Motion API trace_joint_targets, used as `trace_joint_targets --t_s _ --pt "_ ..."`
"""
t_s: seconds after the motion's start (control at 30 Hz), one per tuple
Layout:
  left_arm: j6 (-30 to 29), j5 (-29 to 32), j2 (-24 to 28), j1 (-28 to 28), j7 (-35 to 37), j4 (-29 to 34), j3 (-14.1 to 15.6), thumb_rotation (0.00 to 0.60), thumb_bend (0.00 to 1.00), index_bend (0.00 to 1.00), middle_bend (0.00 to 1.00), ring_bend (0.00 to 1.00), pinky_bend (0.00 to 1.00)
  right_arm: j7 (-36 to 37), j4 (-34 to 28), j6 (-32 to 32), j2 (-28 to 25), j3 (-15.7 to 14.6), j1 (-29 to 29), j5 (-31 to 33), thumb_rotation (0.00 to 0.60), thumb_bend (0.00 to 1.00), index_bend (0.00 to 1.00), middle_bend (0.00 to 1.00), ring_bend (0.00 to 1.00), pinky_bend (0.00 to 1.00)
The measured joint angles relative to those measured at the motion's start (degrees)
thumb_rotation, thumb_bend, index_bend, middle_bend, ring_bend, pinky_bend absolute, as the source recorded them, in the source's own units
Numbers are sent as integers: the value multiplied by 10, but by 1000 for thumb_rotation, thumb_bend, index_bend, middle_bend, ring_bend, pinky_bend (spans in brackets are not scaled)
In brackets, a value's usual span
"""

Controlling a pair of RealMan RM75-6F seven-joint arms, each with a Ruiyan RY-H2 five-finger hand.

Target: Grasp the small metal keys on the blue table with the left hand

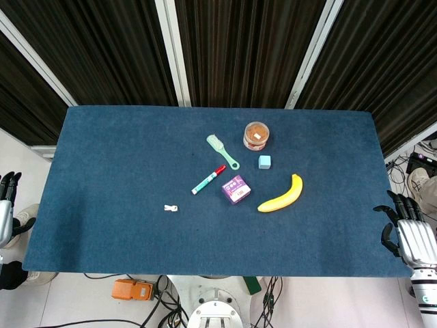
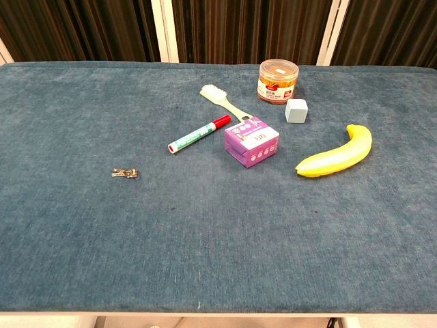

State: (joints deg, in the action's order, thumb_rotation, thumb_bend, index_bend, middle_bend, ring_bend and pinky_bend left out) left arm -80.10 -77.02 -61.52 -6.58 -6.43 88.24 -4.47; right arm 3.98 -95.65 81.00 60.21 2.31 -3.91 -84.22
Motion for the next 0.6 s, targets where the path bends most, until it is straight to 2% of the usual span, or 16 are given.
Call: trace_joint_targets --t_s 0.4,0.6 --pt "-2 -7 1 0 1 3 2 600 155 1 51 0 110 -1 0 2 0 1 1 1 600 1000 375 117 47 0" --pt "-3 -15 3 0 2 11 5 600 158 35 51 0 110 -1 -1 3 0 1 1 0 600 1000 375 117 47 0"
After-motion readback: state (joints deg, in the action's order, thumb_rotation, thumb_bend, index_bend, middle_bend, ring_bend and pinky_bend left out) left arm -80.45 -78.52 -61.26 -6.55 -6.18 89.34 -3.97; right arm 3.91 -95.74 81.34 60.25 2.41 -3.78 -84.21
